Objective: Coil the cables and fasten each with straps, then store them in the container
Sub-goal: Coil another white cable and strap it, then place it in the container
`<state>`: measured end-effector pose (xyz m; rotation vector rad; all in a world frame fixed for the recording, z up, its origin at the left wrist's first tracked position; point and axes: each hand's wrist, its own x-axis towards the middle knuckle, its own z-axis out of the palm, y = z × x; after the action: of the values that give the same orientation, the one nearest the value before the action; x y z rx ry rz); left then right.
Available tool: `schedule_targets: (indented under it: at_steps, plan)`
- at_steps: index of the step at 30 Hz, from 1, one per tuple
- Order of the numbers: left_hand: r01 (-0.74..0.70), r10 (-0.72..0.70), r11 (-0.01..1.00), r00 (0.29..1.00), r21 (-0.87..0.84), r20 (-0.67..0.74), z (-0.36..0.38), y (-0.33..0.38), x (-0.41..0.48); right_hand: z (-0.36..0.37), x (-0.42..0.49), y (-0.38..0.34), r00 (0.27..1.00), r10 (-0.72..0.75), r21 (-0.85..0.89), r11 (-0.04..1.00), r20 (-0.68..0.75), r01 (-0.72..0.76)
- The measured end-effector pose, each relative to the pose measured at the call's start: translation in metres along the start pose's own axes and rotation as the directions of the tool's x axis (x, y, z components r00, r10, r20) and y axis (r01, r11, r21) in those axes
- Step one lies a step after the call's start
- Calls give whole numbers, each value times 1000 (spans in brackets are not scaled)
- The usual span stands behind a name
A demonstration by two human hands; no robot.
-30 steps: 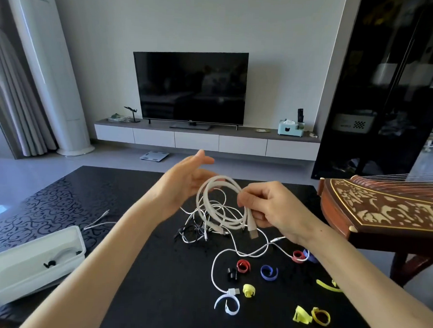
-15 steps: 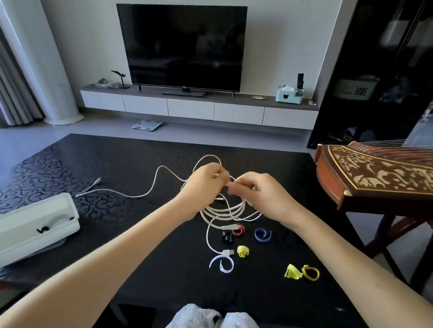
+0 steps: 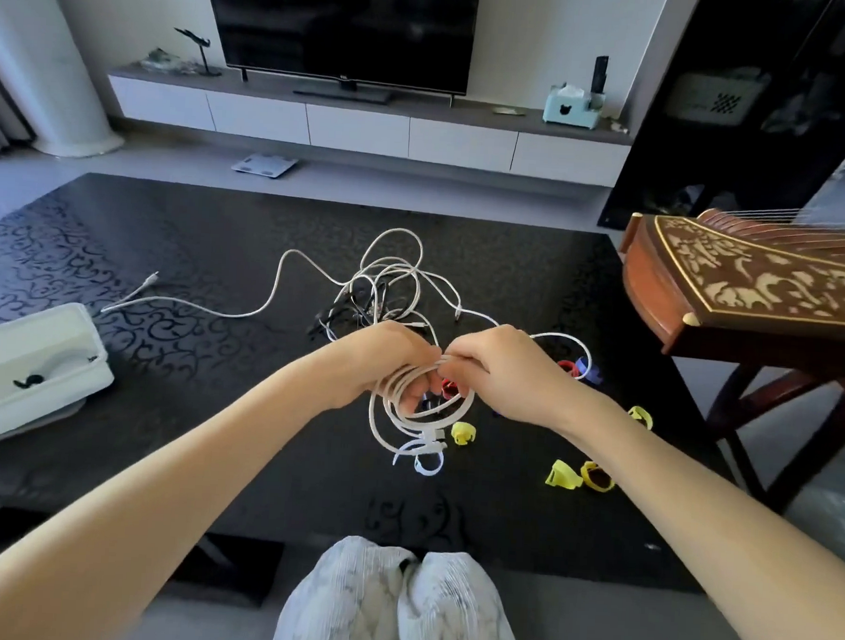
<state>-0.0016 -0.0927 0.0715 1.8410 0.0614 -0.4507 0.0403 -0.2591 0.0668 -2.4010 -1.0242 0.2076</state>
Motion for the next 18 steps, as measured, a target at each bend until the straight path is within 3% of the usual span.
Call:
schedule_targets:
  at_steps: [4,6,8,10,12,15,18]
  plan:
    - [24,-24,998,1000,-56,5,7,-18,7,14,2,11,999,3,-4,1000,53,-3]
    - [-9,1,991,998,-132,-58,11,-29,13,16,1,16,999,24,115,993,48,-29]
    - [-51,26,978,992,-202,-123,14,-39,20,12,-2,27,995,103,278,955,21,-104]
    - [-74,29,964,984,-254,-176,14,-47,24,6,-15,50,972,234,322,921,-12,-217]
    - [-80,18,950,979,-301,-205,13,-54,28,0,-36,82,933,361,125,926,-14,-356]
    - [-77,-3,929,977,-361,-215,14,-58,33,5,-68,114,852,510,-234,848,118,-475]
    - [-82,-16,907,974,-413,-228,21,-58,39,14,-90,124,824,558,-285,809,97,-515]
